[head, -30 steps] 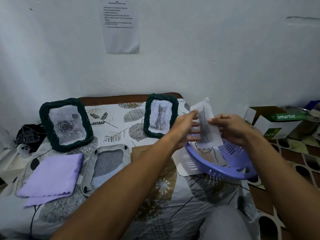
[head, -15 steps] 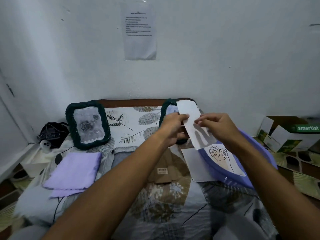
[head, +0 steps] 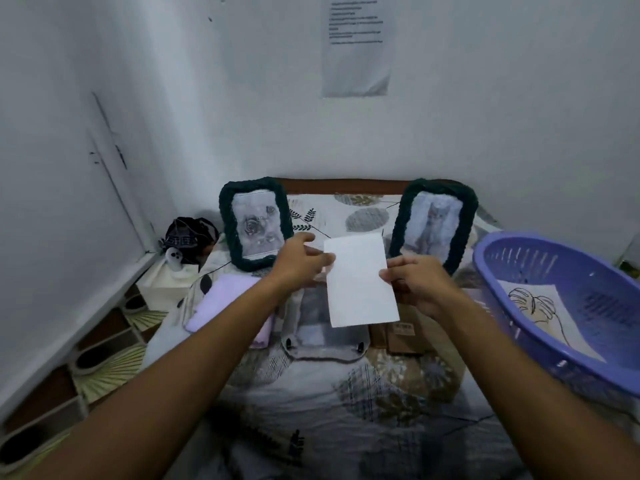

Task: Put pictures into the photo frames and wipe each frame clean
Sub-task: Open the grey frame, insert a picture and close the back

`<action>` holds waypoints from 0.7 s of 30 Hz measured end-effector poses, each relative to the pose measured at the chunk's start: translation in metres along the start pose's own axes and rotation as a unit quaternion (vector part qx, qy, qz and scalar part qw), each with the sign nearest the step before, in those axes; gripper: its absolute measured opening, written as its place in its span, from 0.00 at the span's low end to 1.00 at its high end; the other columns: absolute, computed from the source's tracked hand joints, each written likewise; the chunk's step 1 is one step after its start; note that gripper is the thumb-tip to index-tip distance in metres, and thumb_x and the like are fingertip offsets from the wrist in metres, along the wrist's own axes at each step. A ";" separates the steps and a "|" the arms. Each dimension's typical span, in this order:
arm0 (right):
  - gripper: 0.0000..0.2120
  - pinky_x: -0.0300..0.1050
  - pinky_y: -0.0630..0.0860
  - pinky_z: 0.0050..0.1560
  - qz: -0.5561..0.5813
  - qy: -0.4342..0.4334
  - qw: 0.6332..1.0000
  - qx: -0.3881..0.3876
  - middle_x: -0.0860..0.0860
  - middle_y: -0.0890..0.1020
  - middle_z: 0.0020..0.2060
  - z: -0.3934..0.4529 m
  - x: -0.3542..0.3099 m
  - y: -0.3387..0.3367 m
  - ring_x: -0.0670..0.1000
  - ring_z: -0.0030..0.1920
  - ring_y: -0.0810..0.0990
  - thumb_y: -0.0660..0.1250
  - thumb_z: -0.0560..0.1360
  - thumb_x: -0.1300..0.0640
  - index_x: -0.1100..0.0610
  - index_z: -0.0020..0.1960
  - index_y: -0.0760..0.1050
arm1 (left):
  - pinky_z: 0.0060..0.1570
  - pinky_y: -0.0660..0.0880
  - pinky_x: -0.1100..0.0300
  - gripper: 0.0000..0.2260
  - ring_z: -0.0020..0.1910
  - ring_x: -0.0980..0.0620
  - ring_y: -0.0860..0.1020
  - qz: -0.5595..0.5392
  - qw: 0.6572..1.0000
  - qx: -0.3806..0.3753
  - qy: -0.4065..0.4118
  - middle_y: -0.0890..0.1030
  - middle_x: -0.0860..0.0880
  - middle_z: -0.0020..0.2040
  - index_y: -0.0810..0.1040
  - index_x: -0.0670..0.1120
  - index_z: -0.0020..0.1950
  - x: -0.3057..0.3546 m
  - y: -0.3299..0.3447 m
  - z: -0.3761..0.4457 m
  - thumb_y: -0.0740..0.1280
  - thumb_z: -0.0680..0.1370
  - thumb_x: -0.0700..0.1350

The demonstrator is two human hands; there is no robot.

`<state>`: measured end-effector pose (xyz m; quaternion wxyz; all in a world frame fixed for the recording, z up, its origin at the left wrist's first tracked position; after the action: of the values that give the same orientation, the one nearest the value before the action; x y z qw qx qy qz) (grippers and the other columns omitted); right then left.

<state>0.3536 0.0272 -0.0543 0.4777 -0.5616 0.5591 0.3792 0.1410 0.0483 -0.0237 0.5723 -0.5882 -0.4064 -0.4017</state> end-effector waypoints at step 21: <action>0.20 0.47 0.78 0.47 -0.371 -0.137 0.918 0.030 0.54 0.82 0.48 0.017 0.014 0.053 0.53 0.47 0.80 0.78 0.66 0.56 0.56 0.56 0.80 | 0.74 0.44 0.41 0.34 0.78 0.52 0.45 0.480 0.824 -0.229 0.195 0.60 0.53 0.77 0.68 0.52 0.73 -0.079 0.003 -0.007 0.67 0.71 0.66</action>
<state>0.3046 0.0446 -0.0777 0.6724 -0.6569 0.2507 0.2311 0.1162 0.0395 -0.0990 0.6088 -0.7327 0.1506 -0.2642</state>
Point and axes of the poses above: each hand's wrist, its own z-axis towards the middle knuckle, its own y-axis out of the palm, x = y × z, the point moved 9 cm from there along z, towards the middle knuckle
